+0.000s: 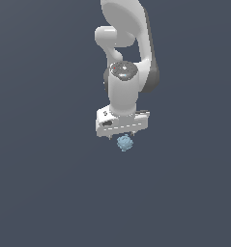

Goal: Pick up the object and move it to a goal position.

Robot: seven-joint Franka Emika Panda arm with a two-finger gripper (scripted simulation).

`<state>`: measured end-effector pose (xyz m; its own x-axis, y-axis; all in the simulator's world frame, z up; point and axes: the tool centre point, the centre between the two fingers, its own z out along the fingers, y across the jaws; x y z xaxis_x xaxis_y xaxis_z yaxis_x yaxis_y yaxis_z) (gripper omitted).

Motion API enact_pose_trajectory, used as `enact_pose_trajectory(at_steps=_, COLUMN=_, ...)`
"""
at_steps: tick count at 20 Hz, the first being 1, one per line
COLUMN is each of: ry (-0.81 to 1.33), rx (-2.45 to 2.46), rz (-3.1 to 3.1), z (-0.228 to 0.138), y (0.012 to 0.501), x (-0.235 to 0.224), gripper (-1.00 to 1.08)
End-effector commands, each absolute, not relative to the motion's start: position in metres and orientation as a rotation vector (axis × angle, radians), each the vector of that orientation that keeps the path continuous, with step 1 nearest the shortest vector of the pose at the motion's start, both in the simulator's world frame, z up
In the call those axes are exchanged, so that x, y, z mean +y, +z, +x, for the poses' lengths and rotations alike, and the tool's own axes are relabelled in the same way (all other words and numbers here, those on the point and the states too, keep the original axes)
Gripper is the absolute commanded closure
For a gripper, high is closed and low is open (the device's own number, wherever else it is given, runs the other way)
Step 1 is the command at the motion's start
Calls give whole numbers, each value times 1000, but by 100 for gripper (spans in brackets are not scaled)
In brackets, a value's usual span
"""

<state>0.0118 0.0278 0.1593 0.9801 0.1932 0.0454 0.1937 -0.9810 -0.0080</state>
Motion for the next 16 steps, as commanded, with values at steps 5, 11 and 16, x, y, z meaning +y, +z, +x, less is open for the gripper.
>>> enact_pose_trajectory(at_steps=5, ry=-31, rx=-601, rz=-3083, z=-6, y=121, x=40, gripper=-92)
enact_pose_trajectory(at_steps=11, ry=-8, rx=-783, rz=-3043, z=-18, y=98, x=48, gripper=-92)
enact_pose_trajectory(at_steps=16, ry=-1, rx=-851, rz=-3024, z=-23, y=90, x=52, gripper=-92)
